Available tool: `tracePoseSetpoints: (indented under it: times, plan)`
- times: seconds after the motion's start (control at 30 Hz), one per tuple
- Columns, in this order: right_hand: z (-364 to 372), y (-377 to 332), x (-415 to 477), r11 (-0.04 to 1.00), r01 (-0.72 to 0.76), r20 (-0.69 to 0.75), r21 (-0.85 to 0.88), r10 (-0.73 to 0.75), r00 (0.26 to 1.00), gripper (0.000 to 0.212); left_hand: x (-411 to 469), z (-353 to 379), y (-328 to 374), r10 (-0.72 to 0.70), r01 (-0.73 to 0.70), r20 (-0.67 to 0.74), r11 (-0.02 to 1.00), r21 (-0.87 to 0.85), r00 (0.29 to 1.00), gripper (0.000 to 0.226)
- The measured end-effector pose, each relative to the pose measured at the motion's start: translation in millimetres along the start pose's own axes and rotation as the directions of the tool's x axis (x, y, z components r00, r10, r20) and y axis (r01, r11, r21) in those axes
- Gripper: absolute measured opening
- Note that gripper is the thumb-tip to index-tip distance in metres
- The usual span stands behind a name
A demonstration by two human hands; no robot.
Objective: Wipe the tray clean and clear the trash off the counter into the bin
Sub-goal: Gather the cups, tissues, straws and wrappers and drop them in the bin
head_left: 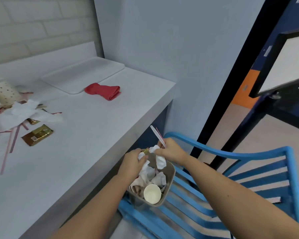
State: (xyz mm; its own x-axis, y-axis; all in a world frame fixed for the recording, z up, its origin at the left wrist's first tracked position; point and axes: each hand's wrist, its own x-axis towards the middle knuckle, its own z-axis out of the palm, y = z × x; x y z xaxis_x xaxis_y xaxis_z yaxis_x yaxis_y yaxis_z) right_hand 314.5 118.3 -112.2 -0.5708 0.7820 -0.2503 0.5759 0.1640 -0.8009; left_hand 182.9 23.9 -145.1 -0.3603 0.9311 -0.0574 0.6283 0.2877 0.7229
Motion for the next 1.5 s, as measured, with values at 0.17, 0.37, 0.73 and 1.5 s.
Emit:
tracePoseSetpoints:
  times: [0.17, 0.37, 0.73, 1.5]
  plan:
    - [22, 39, 23, 0.998, -0.049, 0.035, -0.027, 0.05, 0.998, 0.031, 13, 35, -38, -0.073, 0.071, 0.054, 0.997, 0.031, 0.996, 0.023]
    - [43, 63, 51, 0.994, -0.025, 0.129, -0.108, 0.039, 0.991, 0.022, 35, 63, -67, -0.158, 0.142, 0.073, 0.972, 0.186, 0.985, 0.026]
    - [59, 84, 72, 0.966, -0.133, 0.14, -0.224, 0.167, 0.976, 0.028, 37, 69, -88, -0.173, 0.135, 0.109, 0.947, 0.292, 0.979, 0.06]
    - [5, -100, 55, 0.759, 0.141, 0.574, -0.636, 0.342, 0.744, 0.034, -1, -53, 28, 0.293, -0.252, -0.392, 0.956, 0.153, 0.872, 0.032]
